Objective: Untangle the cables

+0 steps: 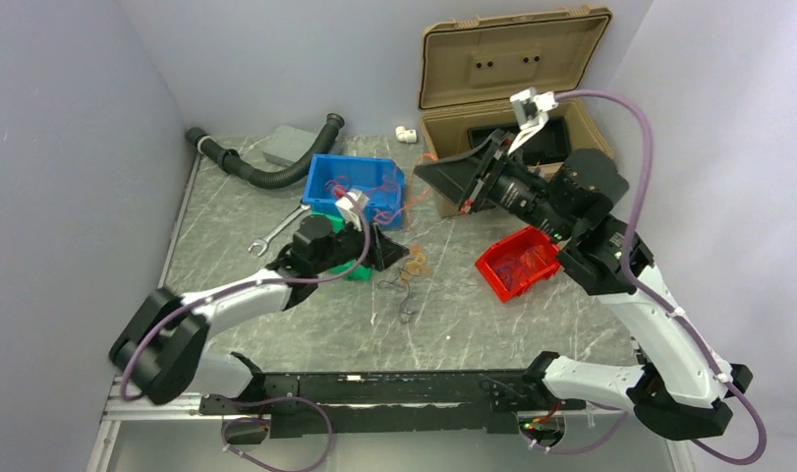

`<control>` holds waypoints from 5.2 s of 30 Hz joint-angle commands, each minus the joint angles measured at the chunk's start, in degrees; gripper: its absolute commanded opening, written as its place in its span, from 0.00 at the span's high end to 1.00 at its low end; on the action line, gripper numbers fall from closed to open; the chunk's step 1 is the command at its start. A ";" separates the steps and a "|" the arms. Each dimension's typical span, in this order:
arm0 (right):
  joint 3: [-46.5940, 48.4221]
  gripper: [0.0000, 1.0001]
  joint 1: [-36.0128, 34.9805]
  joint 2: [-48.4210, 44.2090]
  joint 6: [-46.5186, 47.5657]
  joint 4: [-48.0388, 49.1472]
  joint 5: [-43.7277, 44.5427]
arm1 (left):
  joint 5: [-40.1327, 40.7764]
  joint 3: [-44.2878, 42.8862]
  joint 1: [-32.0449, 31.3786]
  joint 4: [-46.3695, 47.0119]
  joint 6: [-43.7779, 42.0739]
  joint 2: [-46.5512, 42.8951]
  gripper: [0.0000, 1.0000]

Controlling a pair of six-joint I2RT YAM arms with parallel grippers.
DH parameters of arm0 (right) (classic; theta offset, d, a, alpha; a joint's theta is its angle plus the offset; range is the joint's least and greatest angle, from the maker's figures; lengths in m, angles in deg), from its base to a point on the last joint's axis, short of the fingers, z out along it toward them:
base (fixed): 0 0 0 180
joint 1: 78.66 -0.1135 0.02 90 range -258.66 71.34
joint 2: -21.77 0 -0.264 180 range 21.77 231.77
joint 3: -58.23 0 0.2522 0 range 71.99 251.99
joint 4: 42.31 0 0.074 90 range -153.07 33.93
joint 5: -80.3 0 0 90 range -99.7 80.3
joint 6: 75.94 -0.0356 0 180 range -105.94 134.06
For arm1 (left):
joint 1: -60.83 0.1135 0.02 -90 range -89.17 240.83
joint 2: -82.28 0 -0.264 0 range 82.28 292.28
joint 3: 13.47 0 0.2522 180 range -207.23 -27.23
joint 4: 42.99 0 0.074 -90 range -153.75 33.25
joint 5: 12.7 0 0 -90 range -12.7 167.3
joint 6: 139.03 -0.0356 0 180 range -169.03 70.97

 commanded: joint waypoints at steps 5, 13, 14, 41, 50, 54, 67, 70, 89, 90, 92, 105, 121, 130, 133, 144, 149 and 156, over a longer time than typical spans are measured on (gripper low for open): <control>17.20 1.00 0.04 0.78 6.97 -3.39 13.93 | -1.36 1.97 -8.58 14.90 5.47 16.76 0.40; 18.41 1.00 0.08 0.79 10.21 -3.38 22.49 | 3.61 12.09 -14.52 20.49 6.04 12.95 0.40; 18.36 1.00 0.10 0.80 10.33 -3.19 22.76 | 4.39 12.19 -14.96 18.91 5.40 11.75 0.41; 15.18 1.00 0.12 -0.68 2.49 -0.07 17.49 | 28.09 -2.02 -19.95 2.02 -33.13 -5.69 0.02; 14.15 1.00 0.11 -1.71 1.01 0.31 16.40 | 15.03 -11.51 -17.90 1.67 -25.07 4.37 0.33; 14.06 1.00 -0.01 -2.62 1.54 -0.21 17.66 | 12.02 -11.63 -17.94 0.39 -21.64 6.94 0.93; 11.32 1.00 0.07 -5.59 1.90 -0.15 21.26 | 7.34 8.58 -18.02 18.02 -12.06 2.48 0.90; 10.78 1.00 0.02 -5.70 1.63 0.35 21.25 | 7.74 8.43 -18.23 16.53 -13.74 0.28 0.59; 10.54 1.00 0.02 -4.65 0.20 2.11 19.98 | 12.59 -1.54 -19.04 14.05 -22.02 1.38 0.25; 10.45 1.00 -0.01 -4.75 0.21 2.15 20.07 | 12.87 -1.17 -19.04 13.00 -23.07 -0.22 0.25; 10.29 1.00 0.04 -4.99 0.33 2.28 20.19 | 13.59 0.13 -19.04 11.40 -24.20 -3.86 0.25; 10.33 1.00 0.07 -4.41 -0.93 3.07 17.82 | 14.75 -3.55 -13.18 -0.23 -22.45 -9.80 0.21; 10.44 1.00 0.07 -4.41 -1.33 2.47 17.93 | -11.30 -27.42 -10.25 -8.64 -16.51 17.64 0.19; 9.78 1.00 0.06 -4.13 -1.39 2.68 18.38 | -20.17 -26.46 -10.26 3.37 -6.17 23.96 0.66; 11.01 1.00 0.09 -3.87 0.39 1.75 19.86 | -20.10 -20.51 -9.47 13.61 -1.04 24.64 1.00; 15.41 1.00 0.06 -5.43 11.93 -0.26 34.58 | -12.68 5.81 -5.24 21.63 -0.74 18.45 1.00; 14.56 1.00 0.04 -5.37 14.32 0.13 38.03 | -0.66 13.18 -5.29 11.77 -2.07 8.38 1.00; 14.50 1.00 0.04 -1.35 16.70 -0.57 40.05 | 7.98 21.38 -5.33 3.09 -0.58 -4.59 1.00</control>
